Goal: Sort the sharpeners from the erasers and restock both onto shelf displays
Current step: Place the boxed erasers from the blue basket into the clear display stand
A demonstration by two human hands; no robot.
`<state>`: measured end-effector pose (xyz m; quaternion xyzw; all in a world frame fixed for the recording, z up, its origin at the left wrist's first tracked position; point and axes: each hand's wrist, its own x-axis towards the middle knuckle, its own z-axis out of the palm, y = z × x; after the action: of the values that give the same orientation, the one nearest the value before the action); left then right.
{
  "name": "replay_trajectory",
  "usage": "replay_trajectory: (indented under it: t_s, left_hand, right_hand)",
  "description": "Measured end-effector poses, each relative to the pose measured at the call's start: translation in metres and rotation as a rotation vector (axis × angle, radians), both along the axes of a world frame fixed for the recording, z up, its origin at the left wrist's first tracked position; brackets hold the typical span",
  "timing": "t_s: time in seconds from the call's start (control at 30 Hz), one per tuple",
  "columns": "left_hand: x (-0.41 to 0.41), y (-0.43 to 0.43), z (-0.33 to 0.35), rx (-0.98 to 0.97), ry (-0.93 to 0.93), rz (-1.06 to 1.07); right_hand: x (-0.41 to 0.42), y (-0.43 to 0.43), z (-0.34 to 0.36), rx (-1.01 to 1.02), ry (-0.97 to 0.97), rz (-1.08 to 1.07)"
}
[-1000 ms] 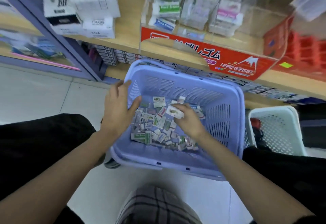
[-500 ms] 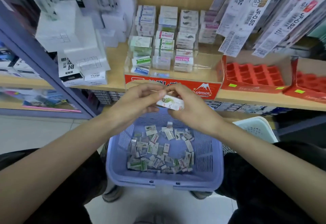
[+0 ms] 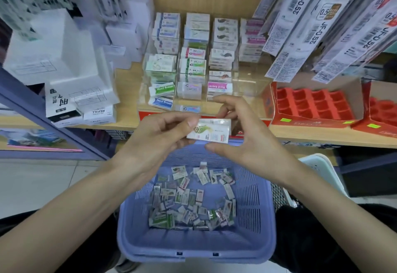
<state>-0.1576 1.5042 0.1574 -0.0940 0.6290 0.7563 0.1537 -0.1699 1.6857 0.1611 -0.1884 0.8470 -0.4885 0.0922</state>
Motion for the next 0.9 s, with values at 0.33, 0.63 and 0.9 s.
replay_trajectory:
  t_s: [0.33,0.63,0.9]
  left_hand:
    - [-0.0018,0.0036,0.0078,0.163,0.017,0.038]
    - [-0.0057,-0.0021,0.0087,0.210,-0.067,0.135]
    - [-0.0067,-0.0044,0.0086,0.275,-0.059,0.141]
  right_hand:
    - [-0.0008,0.0058,0.0014,-0.351,-0.234,-0.058]
    - [-0.0021,0.0092,0.0011,-0.430,-0.224,-0.165]
    - [-0.0037,0.0120,-0.0025,-0.412,-0.214,-0.278]
